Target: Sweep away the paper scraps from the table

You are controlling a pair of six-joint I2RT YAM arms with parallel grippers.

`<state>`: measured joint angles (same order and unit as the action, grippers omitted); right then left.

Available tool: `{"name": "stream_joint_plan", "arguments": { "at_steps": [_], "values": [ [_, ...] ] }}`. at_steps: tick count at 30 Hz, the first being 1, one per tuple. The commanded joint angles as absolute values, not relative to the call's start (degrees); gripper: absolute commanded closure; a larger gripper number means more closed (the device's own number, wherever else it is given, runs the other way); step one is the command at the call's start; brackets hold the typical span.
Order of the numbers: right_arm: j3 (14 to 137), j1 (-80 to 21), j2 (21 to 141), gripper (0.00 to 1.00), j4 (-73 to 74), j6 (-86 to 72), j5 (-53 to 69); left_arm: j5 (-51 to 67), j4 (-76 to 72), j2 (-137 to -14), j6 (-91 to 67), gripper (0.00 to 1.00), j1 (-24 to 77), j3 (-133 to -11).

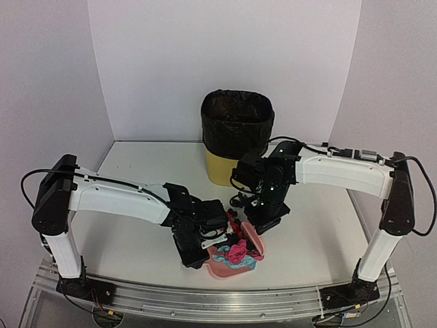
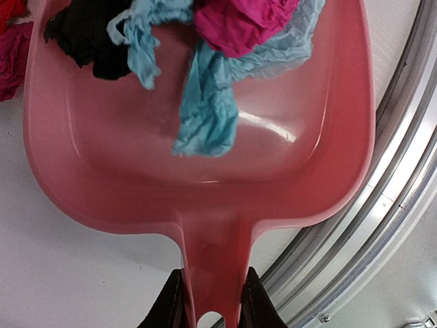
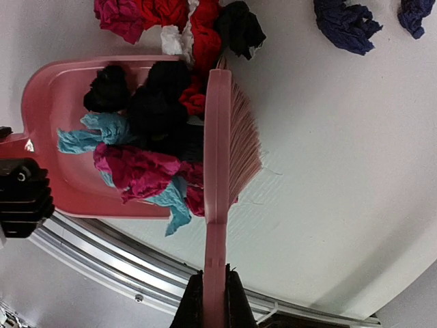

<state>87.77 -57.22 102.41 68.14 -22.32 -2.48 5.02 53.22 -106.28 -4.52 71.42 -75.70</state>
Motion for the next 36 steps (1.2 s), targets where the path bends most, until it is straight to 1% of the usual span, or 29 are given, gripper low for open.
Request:
{"name": "stream_joint_plan", "arguments": {
  "at_steps": [1, 6, 8, 28, 32, 36],
  "values": [
    [88.46, -58.74, 102.34, 1.0, 64.56, -25.04, 3.6, 5.75, 51.27, -106.98, -5.3, 1.0, 71.13, -76.25],
    [87.94, -59.99, 101.0, 1.0, 63.66, -25.23, 4.08, 6.07, 50.07, -106.63, -5.62, 1.0, 71.13, -75.7],
    [87.65, -60.17, 100.27, 1.0, 63.53, -25.56, 2.48, 6.36, 49.22, -106.27, -5.28, 1.0, 71.14, -75.18],
    [86.78, -60.03, 92.5, 1.0, 69.56, -29.73, -29.72, 3.16, 35.57, -95.87, -2.29, 1.0, 71.17, -62.79],
    [85.38, -60.07, 89.81, 1.0, 69.89, -32.44, -35.01, 2.1, 33.03, -92.83, -2.07, 1.0, 71.14, -61.89],
    [83.64, -60.0, 87.42, 1.0, 70.14, -33.53, -39.91, 2.15, 33.64, -90.97, -1.3, 1.0, 71.16, -62.84]
  ]
}}
